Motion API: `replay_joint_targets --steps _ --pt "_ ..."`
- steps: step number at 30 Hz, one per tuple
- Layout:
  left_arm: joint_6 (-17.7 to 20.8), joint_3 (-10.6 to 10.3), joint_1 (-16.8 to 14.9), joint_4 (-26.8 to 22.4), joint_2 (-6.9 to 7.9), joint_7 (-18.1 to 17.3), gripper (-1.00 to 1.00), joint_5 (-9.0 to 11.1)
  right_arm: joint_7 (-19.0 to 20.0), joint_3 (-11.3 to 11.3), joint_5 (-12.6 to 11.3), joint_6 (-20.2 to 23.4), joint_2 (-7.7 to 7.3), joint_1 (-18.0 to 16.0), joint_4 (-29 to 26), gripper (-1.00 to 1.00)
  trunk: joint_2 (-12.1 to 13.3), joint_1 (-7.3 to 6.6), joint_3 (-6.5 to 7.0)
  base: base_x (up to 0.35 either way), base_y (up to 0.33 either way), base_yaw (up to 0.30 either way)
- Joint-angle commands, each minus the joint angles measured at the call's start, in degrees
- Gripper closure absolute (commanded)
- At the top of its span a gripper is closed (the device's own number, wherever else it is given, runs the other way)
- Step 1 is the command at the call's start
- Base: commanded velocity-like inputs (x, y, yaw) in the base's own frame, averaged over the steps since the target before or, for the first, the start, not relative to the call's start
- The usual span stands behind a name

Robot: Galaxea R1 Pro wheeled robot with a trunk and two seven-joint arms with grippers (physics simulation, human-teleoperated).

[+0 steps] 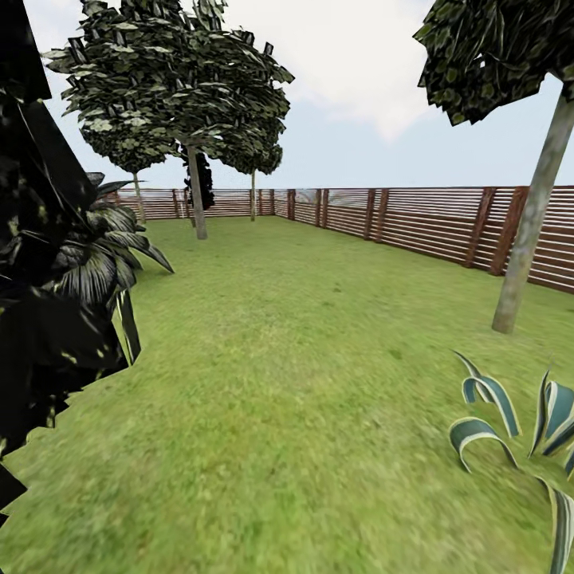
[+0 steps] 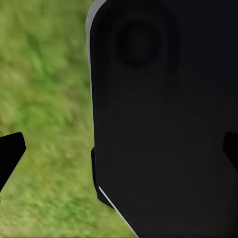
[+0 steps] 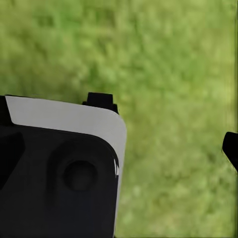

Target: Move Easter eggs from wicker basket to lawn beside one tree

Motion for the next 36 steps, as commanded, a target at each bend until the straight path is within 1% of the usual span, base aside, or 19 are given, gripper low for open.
replay_joint_targets --steps 1,7,13,22,26,31,36 --pt "-0.1 0.0 0.0 -0.1 0.01 -0.1 -1.0 -0.1 -0.1 0.0 0.5 -0.3 -0.05 -0.1 0.2 -1.0 0.0 0.04 -0.05 0.337 0.0 0.037" --pt "-0.1 0.0 0.0 -0.1 0.01 -0.1 -1.0 -0.1 0.0 -0.1 0.5 -0.3 -0.03 -0.1 0.2 -1.0 0.0 0.04 -0.05 0.337 0.0 0.022" --pt "-0.1 0.0 0.0 -0.1 0.01 -0.1 -1.0 -0.1 -0.1 -0.3 0.2 -0.3 -0.12 -0.1 0.2 -1.0 0.0 0.04 -0.05 0.337 0.0 0.188" --pt "-0.1 0.0 0.0 -0.1 0.01 -0.1 -1.0 -0.1 0.0 -0.3 0.1 -0.3 -0.15 -0.1 0.2 -1.0 0.0 0.04 -0.05 0.337 0.0 0.017" --pt "-0.1 0.0 0.0 -0.1 0.01 -0.1 -1.0 -0.1 0.1 -0.2 0.2 -0.3 -0.14 -0.1 0.2 -1.0 0.0 0.04 -0.05 0.337 0.0 -0.109" --pt "-0.1 0.0 0.0 -0.1 0.01 -0.1 -1.0 -0.1 0.2 -0.1 0.2 -0.3 -0.1 -0.1 0.2 -1.0 0.0 0.04 -0.05 0.337 0.0 -0.251" --pt "-0.1 0.0 0.0 -0.1 0.01 -0.1 -1.0 -0.1 0.1 -0.1 0.2 -0.3 -0.1 -0.1 0.2 -1.0 0.0 0.04 -0.05 0.337 0.0 -0.048"
